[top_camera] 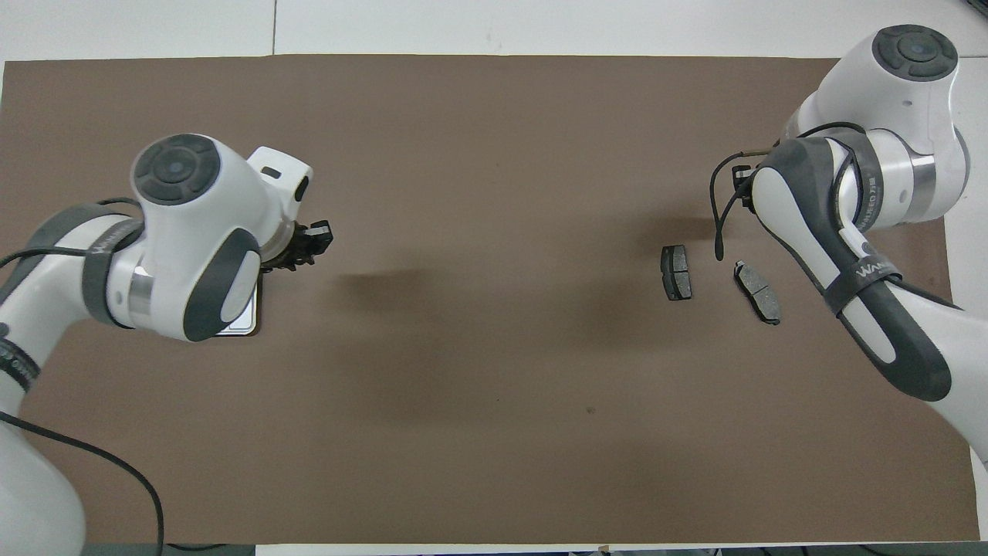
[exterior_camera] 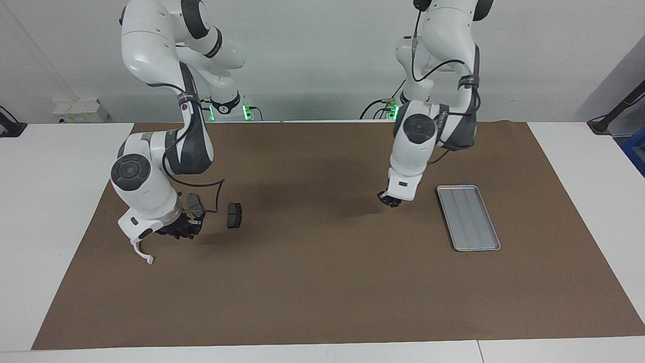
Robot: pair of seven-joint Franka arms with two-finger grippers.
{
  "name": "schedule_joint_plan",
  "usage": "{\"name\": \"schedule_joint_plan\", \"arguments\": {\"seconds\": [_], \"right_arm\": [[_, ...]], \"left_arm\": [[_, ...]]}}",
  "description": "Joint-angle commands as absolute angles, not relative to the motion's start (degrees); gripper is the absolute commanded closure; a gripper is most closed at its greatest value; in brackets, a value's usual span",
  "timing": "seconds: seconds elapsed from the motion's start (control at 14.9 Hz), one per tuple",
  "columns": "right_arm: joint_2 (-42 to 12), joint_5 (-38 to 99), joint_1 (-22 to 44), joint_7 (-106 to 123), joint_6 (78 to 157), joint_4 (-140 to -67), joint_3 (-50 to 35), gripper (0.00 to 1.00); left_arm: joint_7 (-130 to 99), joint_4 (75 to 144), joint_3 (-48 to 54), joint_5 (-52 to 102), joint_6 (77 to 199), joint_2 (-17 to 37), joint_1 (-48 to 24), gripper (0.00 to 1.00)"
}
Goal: Pick bearing gear from pile to tray
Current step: 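Carry the black ring with the left gripper into the silver tray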
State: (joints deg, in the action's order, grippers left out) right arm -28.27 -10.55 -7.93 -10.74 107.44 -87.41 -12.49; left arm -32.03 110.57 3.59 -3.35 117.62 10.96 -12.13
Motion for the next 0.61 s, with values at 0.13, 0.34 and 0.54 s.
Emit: {"name": "schedule_joint_plan", "arguments": {"seconds": [0.13,0.34,0.54], "right_arm": [[-26.4,-5.8,4.7,-39.0,103.7,-86.3,-12.9,1.0],[-27.1,-3.0,13.9,-53.1,93.7,-76.6,-12.9,1.0],[-27.6,-1.2,21.4,-67.3,90.5,-70.1,-12.9,1.0]], "left_arm": [[-6.0,116.1,4.3,-3.9,119.5,9.0,-0.9,1.0],[-0.9,120.3,4.2,-3.9,122.0,7.3,1.3,1.0],[-0.7,124.4,4.2,-3.9,126.1,6.1,2.9,1.0]]}}
